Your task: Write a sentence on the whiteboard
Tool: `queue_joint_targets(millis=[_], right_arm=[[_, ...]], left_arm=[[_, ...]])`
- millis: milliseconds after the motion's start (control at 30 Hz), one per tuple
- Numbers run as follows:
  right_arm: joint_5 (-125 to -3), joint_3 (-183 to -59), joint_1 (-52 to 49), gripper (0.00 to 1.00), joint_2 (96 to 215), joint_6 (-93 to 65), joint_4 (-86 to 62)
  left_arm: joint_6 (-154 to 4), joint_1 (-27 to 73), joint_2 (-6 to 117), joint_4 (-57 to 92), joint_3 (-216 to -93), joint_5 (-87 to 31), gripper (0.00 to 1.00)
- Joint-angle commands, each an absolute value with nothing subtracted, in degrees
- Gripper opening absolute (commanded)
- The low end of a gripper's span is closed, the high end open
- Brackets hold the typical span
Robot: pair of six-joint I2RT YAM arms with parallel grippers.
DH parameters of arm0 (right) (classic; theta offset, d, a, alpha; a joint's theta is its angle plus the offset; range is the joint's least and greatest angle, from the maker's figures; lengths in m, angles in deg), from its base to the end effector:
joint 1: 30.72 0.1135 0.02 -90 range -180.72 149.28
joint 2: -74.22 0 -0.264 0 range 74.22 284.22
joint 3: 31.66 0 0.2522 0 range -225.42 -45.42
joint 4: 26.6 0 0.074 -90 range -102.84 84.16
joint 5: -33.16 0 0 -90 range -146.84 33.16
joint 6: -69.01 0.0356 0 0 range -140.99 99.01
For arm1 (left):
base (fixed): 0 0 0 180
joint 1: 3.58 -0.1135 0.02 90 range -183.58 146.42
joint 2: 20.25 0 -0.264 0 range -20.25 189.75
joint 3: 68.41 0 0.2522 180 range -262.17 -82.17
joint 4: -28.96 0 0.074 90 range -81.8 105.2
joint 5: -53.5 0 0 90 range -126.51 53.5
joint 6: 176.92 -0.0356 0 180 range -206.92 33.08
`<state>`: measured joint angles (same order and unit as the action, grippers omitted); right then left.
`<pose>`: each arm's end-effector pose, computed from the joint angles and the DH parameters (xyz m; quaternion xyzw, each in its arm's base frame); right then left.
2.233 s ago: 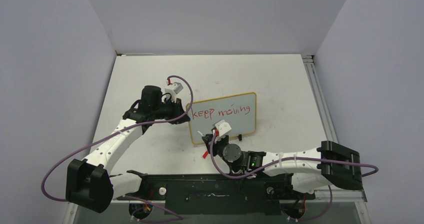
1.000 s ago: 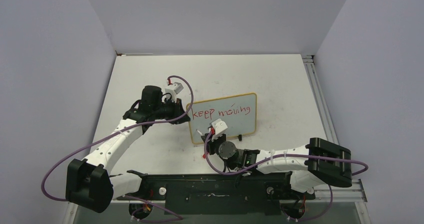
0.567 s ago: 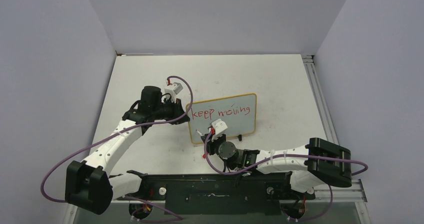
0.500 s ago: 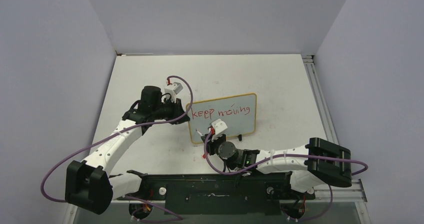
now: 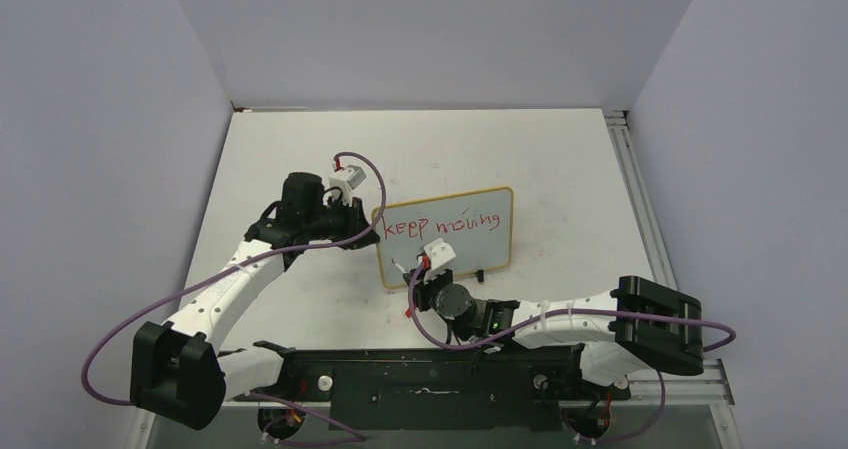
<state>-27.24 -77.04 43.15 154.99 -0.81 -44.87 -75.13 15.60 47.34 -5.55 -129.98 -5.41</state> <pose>0.0957 0.2675 0.1971 -0.2159 0.7625 0.2801 0.5418 0.2297 -0.0994 0.2632 0.1683 0.8660 -0.3422 0.3235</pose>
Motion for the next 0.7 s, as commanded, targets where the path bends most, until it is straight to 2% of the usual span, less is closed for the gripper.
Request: queue_joint_targets(millis=[0, 667], right_arm=[[-23.71, -77.5, 42.79, 0.05, 153.56, -0.58, -45.38], [-21.95, -79.13, 42.68, 0.05, 152.8, -3.51, -46.68]], left_arm=[[-74.0, 15.93, 47.02, -3.52, -130.6, -4.51, 0.0], [-74.09, 16.02, 47.08, -3.61, -130.6, -4.51, 0.0]])
